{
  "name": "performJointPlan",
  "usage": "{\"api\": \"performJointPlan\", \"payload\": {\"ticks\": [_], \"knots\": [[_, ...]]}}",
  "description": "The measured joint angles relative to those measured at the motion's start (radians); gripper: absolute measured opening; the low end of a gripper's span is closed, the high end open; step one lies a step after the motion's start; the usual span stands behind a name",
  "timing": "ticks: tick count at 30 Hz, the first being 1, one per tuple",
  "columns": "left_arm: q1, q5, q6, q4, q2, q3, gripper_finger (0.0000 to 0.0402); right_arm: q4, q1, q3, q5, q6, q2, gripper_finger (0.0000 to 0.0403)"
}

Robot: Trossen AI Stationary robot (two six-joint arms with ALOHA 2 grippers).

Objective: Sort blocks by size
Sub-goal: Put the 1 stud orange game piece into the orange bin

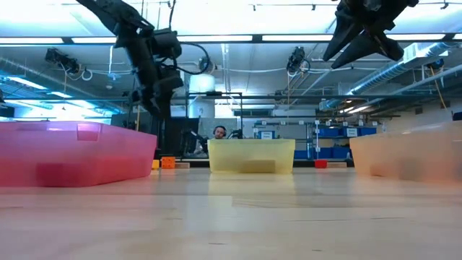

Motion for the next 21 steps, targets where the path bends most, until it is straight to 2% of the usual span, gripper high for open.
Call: {"api": "performJointPlan", "payload": {"ticks": [5,11,17,21], "knots": [[0.008,-0.006,-0.028,-0.041,0.031,0.014,0.0196,0.0,-0.02,0.0,-0.043,-0.017,0.0,0.0128],[0.007,-0.005,-0.035,-0.04,0.068,0.014,0.025,0.0,-0.033,0.0,-0.082,-0.028,0.0,0.0128],[0.007,-0.007,-0.032,0.015,0.077,0.014,0.0312,0.0,-0.033,0.0,-0.082,-0.028,0.0,0.0128],[0.011,-0.023,0.023,0.079,0.098,0.015,0.0335,0.0,-0.033,0.0,-0.082,-0.032,0.0,0.0128]]}}
